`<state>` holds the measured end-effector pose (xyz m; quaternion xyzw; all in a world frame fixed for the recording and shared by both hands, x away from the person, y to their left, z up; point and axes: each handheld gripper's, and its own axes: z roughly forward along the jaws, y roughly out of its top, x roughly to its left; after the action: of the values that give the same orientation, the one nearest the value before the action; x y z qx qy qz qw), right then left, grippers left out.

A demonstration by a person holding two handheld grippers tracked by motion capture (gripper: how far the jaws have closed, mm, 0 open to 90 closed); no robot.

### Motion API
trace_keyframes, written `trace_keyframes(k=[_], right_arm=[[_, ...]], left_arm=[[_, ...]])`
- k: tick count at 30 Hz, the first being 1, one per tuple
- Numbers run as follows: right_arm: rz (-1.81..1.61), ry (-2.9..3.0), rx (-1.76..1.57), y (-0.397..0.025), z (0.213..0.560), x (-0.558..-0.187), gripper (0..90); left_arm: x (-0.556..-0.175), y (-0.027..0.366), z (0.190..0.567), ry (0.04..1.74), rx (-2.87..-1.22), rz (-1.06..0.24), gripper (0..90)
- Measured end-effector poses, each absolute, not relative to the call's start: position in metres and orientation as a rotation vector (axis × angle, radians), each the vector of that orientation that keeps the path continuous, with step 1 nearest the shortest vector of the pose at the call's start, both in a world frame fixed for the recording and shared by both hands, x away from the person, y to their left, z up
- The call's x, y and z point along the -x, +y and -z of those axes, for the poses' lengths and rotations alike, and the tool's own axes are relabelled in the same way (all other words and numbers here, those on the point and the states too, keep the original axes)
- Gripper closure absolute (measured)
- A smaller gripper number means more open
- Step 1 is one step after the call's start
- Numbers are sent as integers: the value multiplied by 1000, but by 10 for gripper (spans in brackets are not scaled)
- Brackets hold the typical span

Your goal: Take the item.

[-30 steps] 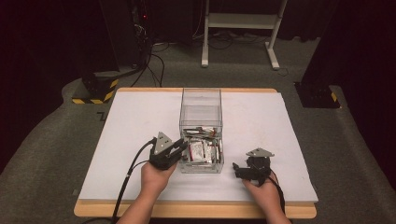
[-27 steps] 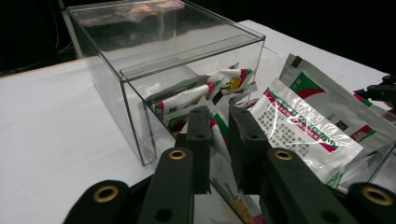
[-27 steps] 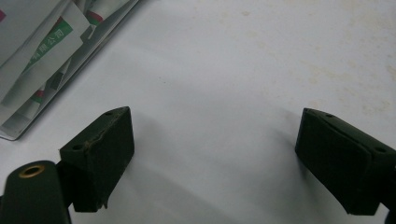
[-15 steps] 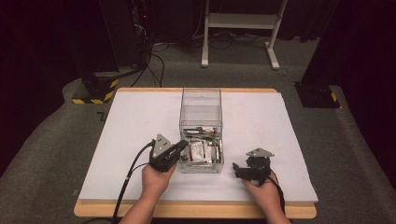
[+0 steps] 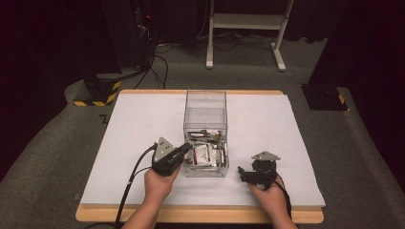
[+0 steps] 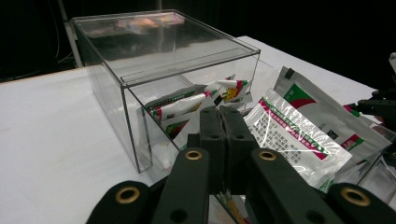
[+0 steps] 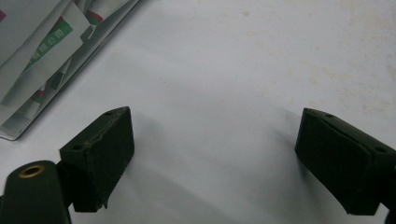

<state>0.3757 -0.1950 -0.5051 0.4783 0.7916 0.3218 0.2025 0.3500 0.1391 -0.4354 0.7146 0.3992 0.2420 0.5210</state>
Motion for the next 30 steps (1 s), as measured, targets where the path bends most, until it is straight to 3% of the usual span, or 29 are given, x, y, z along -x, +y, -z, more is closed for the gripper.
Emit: trace_keyframes(k=[30], right_arm=[[-900,2208,-1337,-195,505,-376,114]], left_arm=[[-342,143,418,908,-1590,-632,891]])
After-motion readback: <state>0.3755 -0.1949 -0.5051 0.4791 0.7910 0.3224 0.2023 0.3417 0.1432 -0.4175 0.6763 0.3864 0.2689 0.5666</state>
